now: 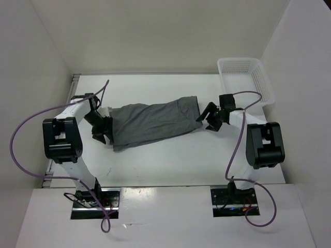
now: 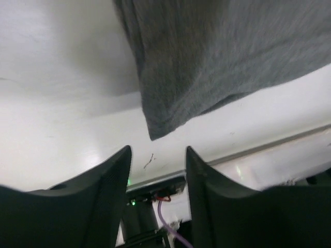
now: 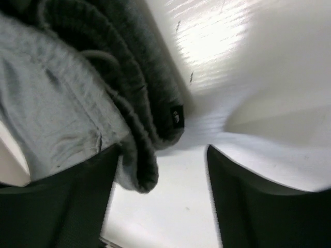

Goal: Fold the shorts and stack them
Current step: Fold the shorts

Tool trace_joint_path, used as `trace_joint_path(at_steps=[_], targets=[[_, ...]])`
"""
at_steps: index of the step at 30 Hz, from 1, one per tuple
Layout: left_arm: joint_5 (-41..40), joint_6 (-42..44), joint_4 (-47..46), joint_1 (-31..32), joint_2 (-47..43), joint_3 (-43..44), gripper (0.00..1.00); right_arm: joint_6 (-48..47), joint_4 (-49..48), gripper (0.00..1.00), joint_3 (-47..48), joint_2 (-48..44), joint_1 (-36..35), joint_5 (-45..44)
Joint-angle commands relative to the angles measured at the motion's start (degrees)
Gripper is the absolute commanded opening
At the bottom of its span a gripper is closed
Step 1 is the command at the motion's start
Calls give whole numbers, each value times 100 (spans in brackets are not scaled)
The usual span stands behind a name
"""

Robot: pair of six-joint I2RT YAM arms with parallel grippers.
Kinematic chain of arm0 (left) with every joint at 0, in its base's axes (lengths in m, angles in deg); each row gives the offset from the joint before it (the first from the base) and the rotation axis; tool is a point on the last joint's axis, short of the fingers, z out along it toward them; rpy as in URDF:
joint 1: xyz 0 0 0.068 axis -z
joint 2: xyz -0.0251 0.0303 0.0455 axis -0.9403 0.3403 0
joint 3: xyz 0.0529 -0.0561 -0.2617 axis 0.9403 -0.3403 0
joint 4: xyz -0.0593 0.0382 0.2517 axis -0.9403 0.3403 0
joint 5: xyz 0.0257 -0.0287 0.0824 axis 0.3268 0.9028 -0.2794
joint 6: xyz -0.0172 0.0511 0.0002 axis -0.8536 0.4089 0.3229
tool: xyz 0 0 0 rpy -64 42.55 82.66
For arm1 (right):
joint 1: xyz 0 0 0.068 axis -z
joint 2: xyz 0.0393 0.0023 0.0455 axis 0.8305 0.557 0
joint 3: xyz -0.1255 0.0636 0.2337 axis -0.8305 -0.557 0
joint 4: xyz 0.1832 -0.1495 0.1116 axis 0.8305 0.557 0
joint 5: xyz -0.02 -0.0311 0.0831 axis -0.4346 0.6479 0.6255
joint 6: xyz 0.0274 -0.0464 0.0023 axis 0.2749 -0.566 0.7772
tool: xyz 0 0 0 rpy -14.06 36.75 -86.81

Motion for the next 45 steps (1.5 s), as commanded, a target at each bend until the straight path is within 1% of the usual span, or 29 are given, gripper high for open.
trace_joint_path(at_steps=[1,3,5,7,8,10,12,14,15,21,22,25,26,28,29,30,31,32,33,34,36,37,39,41,42,43,44,45], targets=[[58,23,-390,-156,-276,617,56,168,-547,77,-276,-584,27,-52],[-91,23,-882,-156,-145,767,56,221,-785,79,-479,-585,27,184],[-91,23,-1078,-156,232,1092,57,283,-935,80,-479,-585,27,291],[-91,23,-1341,-156,654,1356,57,336,-1084,85,-479,-445,27,370],[-91,23,-1551,-156,769,1601,57,336,-1163,85,-479,-444,27,423],[-91,23,-1737,-156,1059,1787,57,336,-1216,86,-339,-313,27,475],[-293,23,-1992,-95,1261,1945,58,397,-1217,86,-286,-260,27,529],[-407,23,-2211,-95,1367,1946,59,458,-1217,86,-286,-260,27,450],[-486,23,-2212,-42,1463,1946,63,546,-1217,86,-286,-164,27,389],[-408,23,-2335,11,1763,1999,64,652,-1032,85,-40,548,27,326],[-408,23,-2335,11,1815,1999,64,652,-1032,80,-40,601,27,257],[-153,23,-2335,64,1876,1999,61,652,-1032,71,74,768,27,203],[-153,23,-2335,64,1938,1999,56,652,-1032,63,144,769,27,151],[-91,23,-2335,64,2000,1999,49,591,-980,54,145,830,27,151],[-91,23,-2335,64,2052,2051,43,539,-979,49,197,830,27,151],[-91,23,-2405,64,2053,2051,36,538,-979,38,198,830,27,151],[-196,23,-2406,64,2053,2104,21,486,-910,33,198,830,27,98],[-275,23,-2458,64,2053,2191,15,433,-909,27,198,752,27,46],[-380,23,-2511,64,2053,2253,11,433,-822,17,198,751,27,45],[-581,23,-2598,64,2053,2384,4,381,-752,13,137,595,27,-24],[-776,23,-2669,2,2053,2569,3,328,-751,5,14,462,27,-77],[-838,23,-2669,2,2053,2674,3,327,-699,3,13,409,27,-78],[-909,23,-2669,-51,2114,2920,3,327,-698,0,-57,286,27,44],[-856,23,-2608,-51,2114,2974,3,327,-750,0,-57,285,27,194],[-856,23,-2608,-51,2114,2974,5,327,-751,0,-57,233,27,247],[-856,23,-2608,-51,2114,2974,9,327,-751,0,-57,180,27,300],[-856,23,-2608,2,2114,3026,13,327,-751,0,-57,180,27,300],[-856,23,-2608,2,2114,3027,20,275,-751,0,-57,41,27,300]])
